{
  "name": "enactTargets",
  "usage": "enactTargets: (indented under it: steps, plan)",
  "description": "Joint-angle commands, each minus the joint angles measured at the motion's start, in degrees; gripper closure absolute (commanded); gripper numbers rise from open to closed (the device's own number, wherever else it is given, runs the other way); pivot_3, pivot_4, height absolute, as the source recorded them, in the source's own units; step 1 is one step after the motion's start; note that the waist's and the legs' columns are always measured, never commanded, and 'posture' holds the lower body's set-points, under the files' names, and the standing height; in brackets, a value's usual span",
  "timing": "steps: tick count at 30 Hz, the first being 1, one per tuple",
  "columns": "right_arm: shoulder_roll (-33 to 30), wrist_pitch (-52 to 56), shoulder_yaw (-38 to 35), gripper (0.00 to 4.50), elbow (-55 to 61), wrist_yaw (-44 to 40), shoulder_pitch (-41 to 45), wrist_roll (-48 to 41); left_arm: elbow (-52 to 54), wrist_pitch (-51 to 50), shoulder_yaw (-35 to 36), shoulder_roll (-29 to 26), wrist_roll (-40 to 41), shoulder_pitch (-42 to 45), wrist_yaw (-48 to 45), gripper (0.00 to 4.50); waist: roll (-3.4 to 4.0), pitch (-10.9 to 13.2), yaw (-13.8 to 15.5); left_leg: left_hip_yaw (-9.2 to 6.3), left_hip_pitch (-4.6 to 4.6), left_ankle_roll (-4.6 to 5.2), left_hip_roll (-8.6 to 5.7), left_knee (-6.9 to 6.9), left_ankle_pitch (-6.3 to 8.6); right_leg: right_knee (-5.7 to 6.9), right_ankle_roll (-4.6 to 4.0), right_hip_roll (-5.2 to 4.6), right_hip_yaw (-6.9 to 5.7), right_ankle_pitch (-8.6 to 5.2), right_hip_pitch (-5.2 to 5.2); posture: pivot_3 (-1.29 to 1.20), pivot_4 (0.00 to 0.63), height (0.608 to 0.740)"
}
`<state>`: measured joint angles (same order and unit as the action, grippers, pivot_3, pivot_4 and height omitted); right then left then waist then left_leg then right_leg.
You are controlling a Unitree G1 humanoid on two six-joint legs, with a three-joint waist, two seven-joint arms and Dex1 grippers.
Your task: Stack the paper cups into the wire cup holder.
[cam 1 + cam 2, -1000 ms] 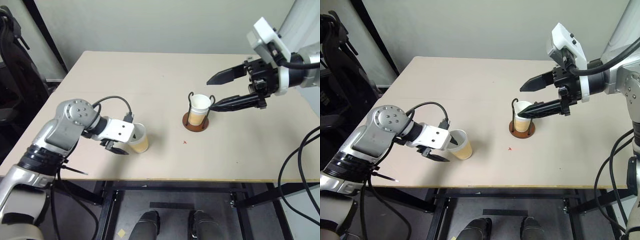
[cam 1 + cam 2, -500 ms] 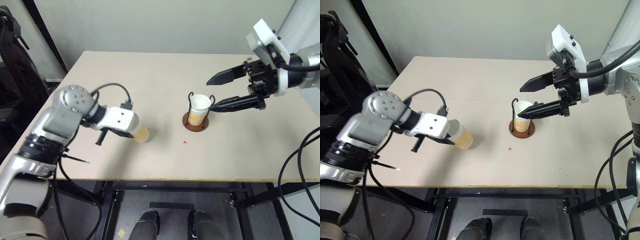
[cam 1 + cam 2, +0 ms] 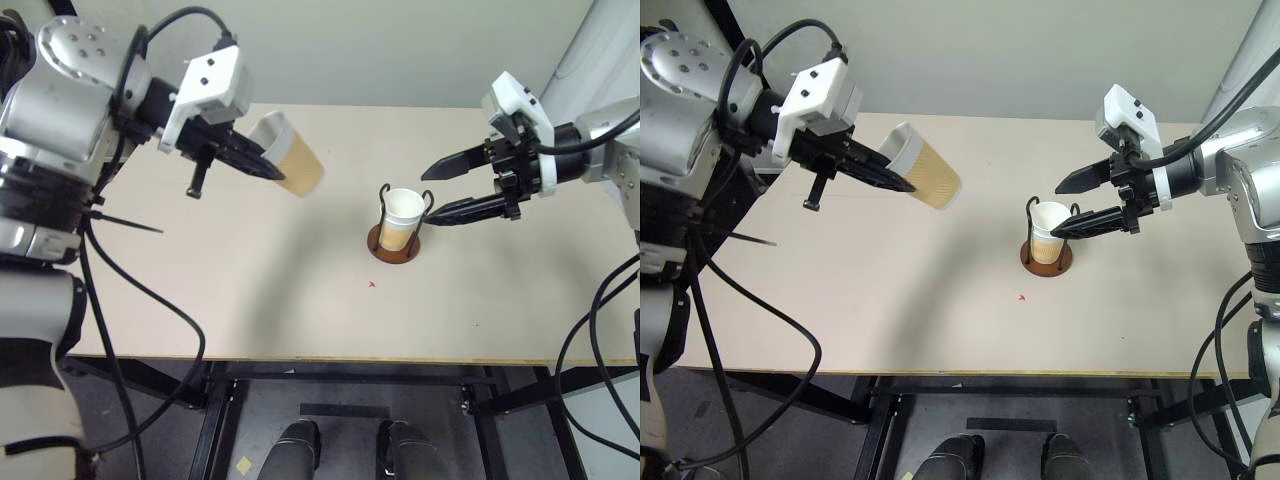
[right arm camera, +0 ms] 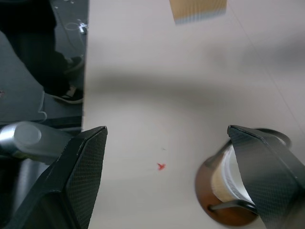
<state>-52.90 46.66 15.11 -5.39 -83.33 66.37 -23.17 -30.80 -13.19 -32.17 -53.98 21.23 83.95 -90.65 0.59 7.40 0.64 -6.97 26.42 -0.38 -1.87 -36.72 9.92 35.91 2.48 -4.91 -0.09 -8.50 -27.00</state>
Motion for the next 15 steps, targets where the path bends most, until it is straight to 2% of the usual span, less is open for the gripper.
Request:
enactTargets:
  steps: [1, 5, 11, 15]
  plan:
    - [0.49, -1.26, -0.45, 0.30, 1.04, 0.08, -0.72, 1.03, -6.87, 3.29, -2.22, 2.89, 0.61, 6.44, -1.85, 4.43, -0.02, 0.02, 0.01, -0.02, 0.06, 0.03, 0.01, -0.03, 0.02, -0.04, 0.08, -0.01, 0.00, 0.00, -0.01, 0.00, 0.150, 0.740]
    - [0.54, 0.55, -2.16, 0.30, 4.60, 1.49, -2.91, 0.03, -16.19, 10.00, -3.78, 8.29, -2.16, 10.85, -1.85, 4.43, 0.01, 0.03, 0.30, 0.00, 0.56, 0.18, -0.06, -0.37, 0.16, -0.06, 0.36, 0.00, 0.00, -0.01, -0.26, 0.00, 0.150, 0.740]
    - [-0.99, 6.09, -6.15, 0.30, 13.73, 5.12, -7.32, -3.36, -27.01, 18.14, -2.94, 17.13, -5.81, 15.02, -1.85, 4.43, 0.00, 0.05, 0.70, 0.16, 0.83, 0.45, -0.36, -0.64, 0.33, -0.23, 0.82, -0.16, 0.06, 0.07, -0.31, 0.00, 0.150, 0.740]
    - [-2.25, 9.38, -9.06, 0.30, 17.80, 8.45, -9.52, -4.84, -32.94, 22.74, -0.41, 22.06, -9.28, 16.59, -1.85, 4.43, 0.04, 0.07, 0.81, 0.15, 1.28, 0.30, -0.30, -1.40, 0.44, -0.38, 1.17, -0.19, 0.11, 0.24, -0.38, 0.00, 0.150, 0.740]
